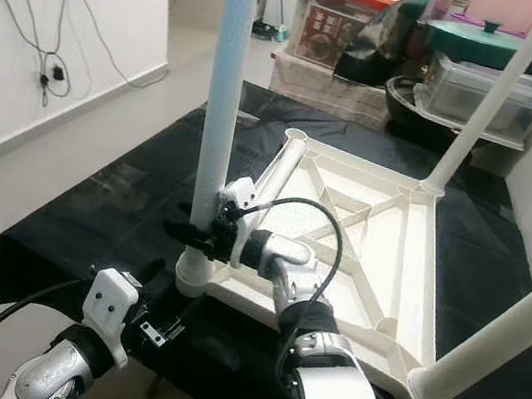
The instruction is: Building children table
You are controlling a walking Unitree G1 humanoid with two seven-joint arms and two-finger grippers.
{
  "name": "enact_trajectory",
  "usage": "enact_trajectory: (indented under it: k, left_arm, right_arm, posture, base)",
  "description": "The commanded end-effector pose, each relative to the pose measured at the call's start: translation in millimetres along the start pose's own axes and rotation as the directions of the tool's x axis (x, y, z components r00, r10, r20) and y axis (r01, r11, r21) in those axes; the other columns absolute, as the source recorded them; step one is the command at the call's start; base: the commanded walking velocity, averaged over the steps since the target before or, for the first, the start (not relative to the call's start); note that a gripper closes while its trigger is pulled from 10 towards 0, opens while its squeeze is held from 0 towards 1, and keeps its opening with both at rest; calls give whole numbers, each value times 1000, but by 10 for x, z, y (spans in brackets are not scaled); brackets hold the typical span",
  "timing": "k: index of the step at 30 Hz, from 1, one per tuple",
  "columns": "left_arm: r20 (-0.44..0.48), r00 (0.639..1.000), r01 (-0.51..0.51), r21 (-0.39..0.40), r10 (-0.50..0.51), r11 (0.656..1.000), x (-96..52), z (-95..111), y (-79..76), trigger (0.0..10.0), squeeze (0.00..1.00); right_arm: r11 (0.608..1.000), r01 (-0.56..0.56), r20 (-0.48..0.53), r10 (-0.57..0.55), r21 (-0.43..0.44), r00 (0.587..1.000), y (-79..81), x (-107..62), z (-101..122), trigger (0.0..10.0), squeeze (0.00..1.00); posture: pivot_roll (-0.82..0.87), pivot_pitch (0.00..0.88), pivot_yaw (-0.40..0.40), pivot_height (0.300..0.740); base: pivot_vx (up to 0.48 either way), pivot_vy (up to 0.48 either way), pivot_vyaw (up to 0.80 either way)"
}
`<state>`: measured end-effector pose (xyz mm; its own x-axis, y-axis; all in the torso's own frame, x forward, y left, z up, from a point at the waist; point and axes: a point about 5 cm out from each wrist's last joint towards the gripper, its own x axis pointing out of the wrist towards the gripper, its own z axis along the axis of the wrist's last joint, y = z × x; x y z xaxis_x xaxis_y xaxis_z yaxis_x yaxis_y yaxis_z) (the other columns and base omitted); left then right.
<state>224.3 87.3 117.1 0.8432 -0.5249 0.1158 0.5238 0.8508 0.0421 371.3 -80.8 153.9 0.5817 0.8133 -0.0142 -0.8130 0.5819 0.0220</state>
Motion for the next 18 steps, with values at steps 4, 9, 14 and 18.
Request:
enact_trajectory:
  k: [4,9,14,18]
  left_arm:
    - [-9,1000,4,4,-4,1000,-18,-12,-6,10000,0]
    - [-10,1000,6,3,-6,1000,-18,-10,-2,10000,0]
    - [-11,1000,6,4,-6,1000,-16,-11,-3,10000,0]
    - [-12,1000,4,4,-4,1000,-15,-13,-3,10000,0]
  right_arm:
    - [782,623,-63,-622,-6,781,-441,-343,-152,0,0]
    - [370,929,-46,-928,-11,369,-616,-734,-198,0,0]
    - [204,977,-69,-976,61,208,-508,-768,-248,0,0]
    - [307,944,-52,-948,119,315,-380,-534,-202,8588,0]
  posture:
    - [200,0,-72,740]
    - [197,0,-70,740]
    - [199,0,-71,740]
    - [200,0,-72,740]
  base:
    - [0,0,0]
    - [0,0,0]
    - [0,0,0]
    - [0,0,0]
